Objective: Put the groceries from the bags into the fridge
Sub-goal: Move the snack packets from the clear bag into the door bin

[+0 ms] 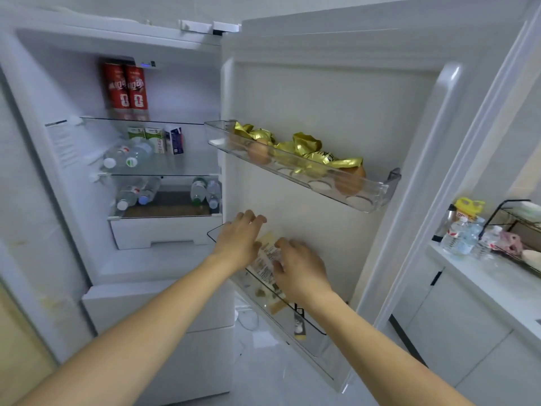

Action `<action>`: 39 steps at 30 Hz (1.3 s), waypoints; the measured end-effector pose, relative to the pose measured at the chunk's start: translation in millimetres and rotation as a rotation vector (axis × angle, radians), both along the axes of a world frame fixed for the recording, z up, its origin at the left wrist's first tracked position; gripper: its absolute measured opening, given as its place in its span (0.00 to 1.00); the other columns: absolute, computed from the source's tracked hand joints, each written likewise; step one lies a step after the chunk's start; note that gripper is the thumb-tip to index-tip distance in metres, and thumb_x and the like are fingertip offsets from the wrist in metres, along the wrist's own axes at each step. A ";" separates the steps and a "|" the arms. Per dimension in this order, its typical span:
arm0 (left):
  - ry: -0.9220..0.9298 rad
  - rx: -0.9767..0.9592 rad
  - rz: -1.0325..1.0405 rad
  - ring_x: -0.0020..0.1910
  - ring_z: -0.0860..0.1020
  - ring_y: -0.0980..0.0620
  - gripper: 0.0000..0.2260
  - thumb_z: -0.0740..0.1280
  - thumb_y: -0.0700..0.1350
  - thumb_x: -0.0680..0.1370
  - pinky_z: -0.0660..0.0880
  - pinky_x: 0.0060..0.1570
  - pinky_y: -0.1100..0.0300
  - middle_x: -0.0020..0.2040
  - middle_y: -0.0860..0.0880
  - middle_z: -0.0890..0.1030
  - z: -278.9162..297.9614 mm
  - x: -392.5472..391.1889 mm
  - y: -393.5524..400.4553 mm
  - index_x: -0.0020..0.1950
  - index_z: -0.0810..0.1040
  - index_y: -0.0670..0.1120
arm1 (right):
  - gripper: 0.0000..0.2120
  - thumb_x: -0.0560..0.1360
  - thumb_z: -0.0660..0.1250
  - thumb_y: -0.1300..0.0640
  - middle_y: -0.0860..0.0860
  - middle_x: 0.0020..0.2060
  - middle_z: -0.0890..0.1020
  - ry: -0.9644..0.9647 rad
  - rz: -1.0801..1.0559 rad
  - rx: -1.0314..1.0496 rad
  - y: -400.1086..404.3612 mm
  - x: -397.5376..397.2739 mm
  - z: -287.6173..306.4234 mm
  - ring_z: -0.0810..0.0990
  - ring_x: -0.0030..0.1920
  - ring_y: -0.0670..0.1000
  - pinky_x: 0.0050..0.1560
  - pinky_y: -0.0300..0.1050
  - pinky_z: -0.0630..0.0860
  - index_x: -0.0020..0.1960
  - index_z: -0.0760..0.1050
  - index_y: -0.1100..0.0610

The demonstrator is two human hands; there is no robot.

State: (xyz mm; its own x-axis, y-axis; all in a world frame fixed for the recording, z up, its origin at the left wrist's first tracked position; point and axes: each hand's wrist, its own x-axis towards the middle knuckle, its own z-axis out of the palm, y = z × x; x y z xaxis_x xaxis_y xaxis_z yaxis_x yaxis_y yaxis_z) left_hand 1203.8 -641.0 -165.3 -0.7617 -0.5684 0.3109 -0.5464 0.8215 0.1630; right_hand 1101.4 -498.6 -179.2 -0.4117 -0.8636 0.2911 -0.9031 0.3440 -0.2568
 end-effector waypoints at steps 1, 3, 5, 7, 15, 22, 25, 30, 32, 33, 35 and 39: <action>0.011 -0.034 0.022 0.66 0.71 0.44 0.26 0.69 0.49 0.78 0.73 0.58 0.47 0.68 0.46 0.72 3.8 9.0 -2.1 0.76 0.67 0.50 | 0.14 0.81 0.62 0.52 0.52 0.56 0.80 0.010 0.039 -0.033 -5.1 4.5 5.3 0.77 0.58 0.57 0.49 0.52 0.77 0.65 0.72 0.54; 0.042 -0.065 0.080 0.65 0.72 0.44 0.26 0.68 0.52 0.79 0.74 0.57 0.46 0.67 0.46 0.74 15.6 34.3 -4.9 0.76 0.69 0.50 | 0.15 0.82 0.61 0.49 0.52 0.56 0.81 -0.016 0.121 -0.092 -19.8 14.6 17.9 0.77 0.58 0.57 0.49 0.53 0.77 0.65 0.73 0.53; 0.052 -0.117 0.143 0.64 0.72 0.45 0.26 0.68 0.54 0.78 0.74 0.56 0.46 0.66 0.49 0.74 26.9 67.7 -7.9 0.75 0.69 0.51 | 0.16 0.82 0.61 0.46 0.52 0.55 0.81 -0.030 0.212 -0.144 -36.9 26.8 31.5 0.77 0.58 0.56 0.48 0.52 0.77 0.65 0.74 0.53; 0.051 -0.157 0.230 0.65 0.72 0.46 0.27 0.67 0.55 0.78 0.74 0.58 0.47 0.66 0.51 0.74 37.5 107.1 -8.4 0.76 0.69 0.51 | 0.18 0.81 0.62 0.44 0.52 0.56 0.82 -0.001 0.323 -0.191 -57.0 44.8 42.4 0.76 0.58 0.56 0.46 0.49 0.74 0.65 0.74 0.53; 0.078 -0.226 0.766 0.64 0.74 0.46 0.26 0.64 0.57 0.76 0.76 0.55 0.49 0.65 0.51 0.74 46.6 317.1 68.7 0.73 0.71 0.52 | 0.22 0.81 0.63 0.40 0.49 0.60 0.79 -0.043 0.840 -0.294 -99.8 197.0 51.8 0.73 0.61 0.55 0.52 0.51 0.74 0.69 0.74 0.52; 0.046 -0.281 1.282 0.61 0.76 0.46 0.24 0.65 0.56 0.76 0.78 0.52 0.47 0.63 0.51 0.76 25.7 482.9 275.2 0.72 0.73 0.51 | 0.22 0.80 0.61 0.39 0.48 0.58 0.80 -0.154 1.391 -0.284 -16.3 390.5 25.3 0.75 0.60 0.55 0.55 0.55 0.76 0.67 0.75 0.51; 0.012 -0.283 1.489 0.64 0.75 0.48 0.25 0.64 0.58 0.78 0.78 0.54 0.48 0.66 0.52 0.75 16.6 524.8 378.1 0.74 0.71 0.52 | 0.22 0.80 0.62 0.40 0.47 0.58 0.80 -0.207 1.614 -0.269 51.8 466.9 16.2 0.76 0.60 0.54 0.54 0.52 0.76 0.67 0.75 0.51; 0.080 -0.271 1.859 0.66 0.73 0.49 0.26 0.61 0.59 0.79 0.77 0.57 0.48 0.68 0.53 0.74 -7.4 571.1 551.6 0.75 0.69 0.54 | 0.21 0.80 0.63 0.42 0.47 0.57 0.79 -0.274 1.970 -0.200 180.9 578.5 -10.1 0.76 0.58 0.54 0.54 0.54 0.77 0.67 0.75 0.52; 0.118 -0.253 2.006 0.66 0.72 0.49 0.26 0.60 0.59 0.78 0.75 0.60 0.49 0.68 0.55 0.73 -26.6 586.0 622.5 0.76 0.68 0.54 | 0.22 0.80 0.62 0.41 0.46 0.57 0.79 -0.271 2.077 -0.163 234.3 616.7 -27.3 0.76 0.58 0.53 0.53 0.53 0.77 0.68 0.75 0.52; 0.134 -0.241 2.078 0.67 0.71 0.50 0.26 0.60 0.59 0.78 0.74 0.61 0.51 0.68 0.55 0.73 -37.9 591.1 656.2 0.76 0.68 0.54 | 0.22 0.80 0.62 0.41 0.45 0.57 0.79 -0.270 2.130 -0.135 260.8 634.3 -36.9 0.76 0.58 0.52 0.53 0.52 0.77 0.69 0.74 0.51; 0.171 -0.208 2.201 0.67 0.70 0.52 0.26 0.61 0.59 0.78 0.72 0.60 0.54 0.68 0.56 0.73 -61.4 595.2 716.0 0.76 0.69 0.54 | 0.23 0.81 0.61 0.40 0.45 0.58 0.78 -0.273 2.237 -0.068 312.5 666.6 -56.5 0.75 0.59 0.50 0.55 0.50 0.76 0.71 0.73 0.50; 0.232 -0.088 2.398 0.62 0.75 0.47 0.25 0.61 0.58 0.76 0.78 0.52 0.48 0.63 0.51 0.77 -115.7 595.5 807.6 0.72 0.73 0.51 | 0.21 0.81 0.63 0.43 0.46 0.57 0.79 -0.220 2.433 0.039 409.9 722.9 -99.6 0.76 0.57 0.51 0.52 0.42 0.73 0.70 0.74 0.51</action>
State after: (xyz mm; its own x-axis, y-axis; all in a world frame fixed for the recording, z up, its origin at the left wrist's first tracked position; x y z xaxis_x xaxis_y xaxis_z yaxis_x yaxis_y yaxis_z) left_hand 1799.3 166.6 -281.0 0.9466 -0.0280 0.3211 -0.1450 -0.9267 0.3467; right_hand 1824.3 -88.7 -278.8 0.8617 0.3372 0.3793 0.4776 -0.7913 -0.3817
